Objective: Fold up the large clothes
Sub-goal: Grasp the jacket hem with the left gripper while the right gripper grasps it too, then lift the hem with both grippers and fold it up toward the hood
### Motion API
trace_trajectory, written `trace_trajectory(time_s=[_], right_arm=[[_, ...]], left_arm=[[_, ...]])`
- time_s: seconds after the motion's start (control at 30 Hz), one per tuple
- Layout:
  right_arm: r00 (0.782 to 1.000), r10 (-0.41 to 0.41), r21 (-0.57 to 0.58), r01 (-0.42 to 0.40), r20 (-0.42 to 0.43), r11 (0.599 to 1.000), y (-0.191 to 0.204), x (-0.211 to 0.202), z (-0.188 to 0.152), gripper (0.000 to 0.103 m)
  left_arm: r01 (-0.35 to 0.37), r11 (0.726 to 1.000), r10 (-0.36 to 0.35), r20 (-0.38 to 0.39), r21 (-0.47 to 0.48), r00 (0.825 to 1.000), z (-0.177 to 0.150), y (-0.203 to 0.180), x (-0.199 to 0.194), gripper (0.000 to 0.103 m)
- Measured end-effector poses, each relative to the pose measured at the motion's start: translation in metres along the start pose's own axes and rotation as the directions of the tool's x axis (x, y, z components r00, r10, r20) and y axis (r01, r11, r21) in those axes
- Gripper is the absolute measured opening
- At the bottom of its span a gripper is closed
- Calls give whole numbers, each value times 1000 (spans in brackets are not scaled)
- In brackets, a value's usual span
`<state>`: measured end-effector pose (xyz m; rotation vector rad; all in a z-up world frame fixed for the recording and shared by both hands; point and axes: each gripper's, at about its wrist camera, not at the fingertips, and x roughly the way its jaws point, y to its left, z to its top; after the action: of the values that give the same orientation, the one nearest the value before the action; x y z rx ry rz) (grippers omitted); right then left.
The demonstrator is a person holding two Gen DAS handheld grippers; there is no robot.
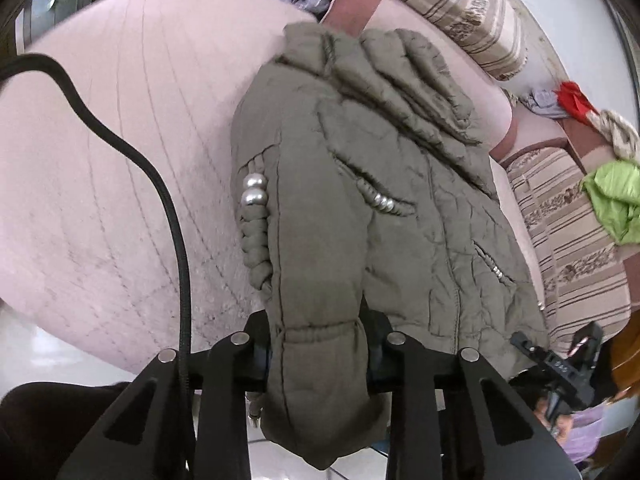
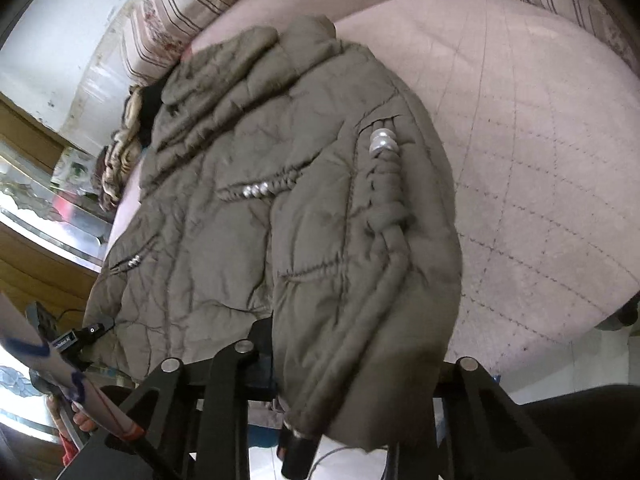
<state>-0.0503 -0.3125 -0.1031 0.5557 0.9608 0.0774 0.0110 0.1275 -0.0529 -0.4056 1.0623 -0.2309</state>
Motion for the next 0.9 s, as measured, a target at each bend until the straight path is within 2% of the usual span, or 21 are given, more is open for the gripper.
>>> trace_trajectory(time_s=[0.17, 0.4, 0.6, 0.9], right_arm=[[1000, 19, -4, -19, 7, 1000, 1, -15, -9, 28], [999, 51, -12, -51, -2, 999, -5, -38, -20, 26], [997, 74, -50, -73, 16, 996, 1, -64, -25, 22], [996, 82, -100, -78, 37, 992, 11, -79, -9, 20]], left_arm=[[-27, 999, 26, 21, 41, 999, -3, -11, -16, 28], [-8, 1000, 8, 5, 16, 1000, -15, 2, -29, 28], [-17, 999, 16, 28, 34, 999, -24, -2, -43, 28], [-20, 998, 15, 71, 62, 997, -9, -16, -57, 28]])
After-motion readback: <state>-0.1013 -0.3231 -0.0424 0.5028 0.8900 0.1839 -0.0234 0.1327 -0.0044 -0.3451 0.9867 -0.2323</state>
